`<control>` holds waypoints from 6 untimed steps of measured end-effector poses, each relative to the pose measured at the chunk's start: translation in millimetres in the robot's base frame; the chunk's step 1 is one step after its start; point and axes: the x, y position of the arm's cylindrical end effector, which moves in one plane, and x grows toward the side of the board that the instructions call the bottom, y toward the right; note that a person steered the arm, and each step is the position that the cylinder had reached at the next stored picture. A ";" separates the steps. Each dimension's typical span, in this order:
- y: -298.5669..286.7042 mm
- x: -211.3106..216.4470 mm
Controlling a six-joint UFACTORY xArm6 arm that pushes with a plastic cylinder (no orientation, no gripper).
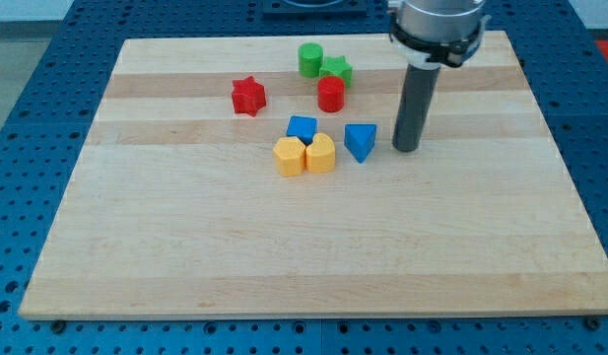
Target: Push blue triangle into the blue cube
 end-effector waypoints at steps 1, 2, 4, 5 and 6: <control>-19.2 0.0; -40.4 0.0; -53.5 -0.3; -54.5 -4.2; -57.4 -7.4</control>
